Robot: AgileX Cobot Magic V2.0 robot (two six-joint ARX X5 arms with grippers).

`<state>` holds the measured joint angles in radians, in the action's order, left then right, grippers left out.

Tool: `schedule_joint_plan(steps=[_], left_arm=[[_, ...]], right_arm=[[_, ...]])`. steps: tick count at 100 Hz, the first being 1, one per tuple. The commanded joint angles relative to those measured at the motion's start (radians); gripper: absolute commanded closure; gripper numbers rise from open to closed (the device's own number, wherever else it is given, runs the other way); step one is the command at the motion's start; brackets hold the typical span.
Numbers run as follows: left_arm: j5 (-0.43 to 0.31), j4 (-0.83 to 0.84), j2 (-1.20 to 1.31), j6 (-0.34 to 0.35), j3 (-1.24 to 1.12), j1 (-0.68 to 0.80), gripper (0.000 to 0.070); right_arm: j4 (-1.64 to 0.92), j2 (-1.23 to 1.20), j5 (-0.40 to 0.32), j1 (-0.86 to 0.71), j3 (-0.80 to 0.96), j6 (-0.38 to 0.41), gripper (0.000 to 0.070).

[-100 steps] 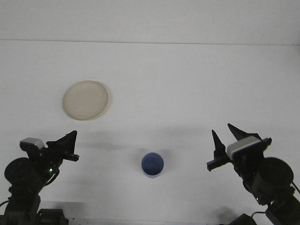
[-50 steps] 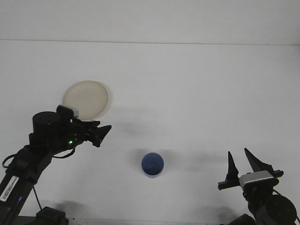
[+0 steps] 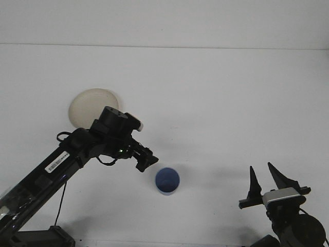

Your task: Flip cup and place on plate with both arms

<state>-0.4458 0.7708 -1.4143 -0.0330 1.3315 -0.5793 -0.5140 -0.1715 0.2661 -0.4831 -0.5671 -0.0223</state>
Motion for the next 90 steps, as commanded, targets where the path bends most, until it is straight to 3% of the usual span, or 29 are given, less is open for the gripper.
schedule_joint_plan(steps=[1, 11, 51, 83, 90], left_arm=[[0.012, 0.023, -0.044, 0.042, 0.020, -0.026, 0.0207], [0.012, 0.040, -0.091, 0.051, 0.020, -0.064, 0.0114], [0.180, 0.007, -0.201, 0.067, 0.020, -0.182, 0.0116], [0.188, -0.011, -0.308, 0.067, 0.020, -0.224, 0.0125], [0.188, -0.012, -0.321, 0.067, 0.020, -0.228, 0.0179]], right_arm=[[0.011, 0.002, 0.000, -0.003, -0.003, 0.006, 0.0354], [0.011, 0.002, -0.003, -0.003, -0.003, 0.006, 0.0354], [0.010, 0.002, -0.003, -0.003, -0.003, 0.006, 0.0354], [0.010, 0.002, -0.003, -0.003, -0.003, 0.006, 0.0354], [0.010, 0.002, -0.003, -0.003, -0.003, 0.006, 0.0354]])
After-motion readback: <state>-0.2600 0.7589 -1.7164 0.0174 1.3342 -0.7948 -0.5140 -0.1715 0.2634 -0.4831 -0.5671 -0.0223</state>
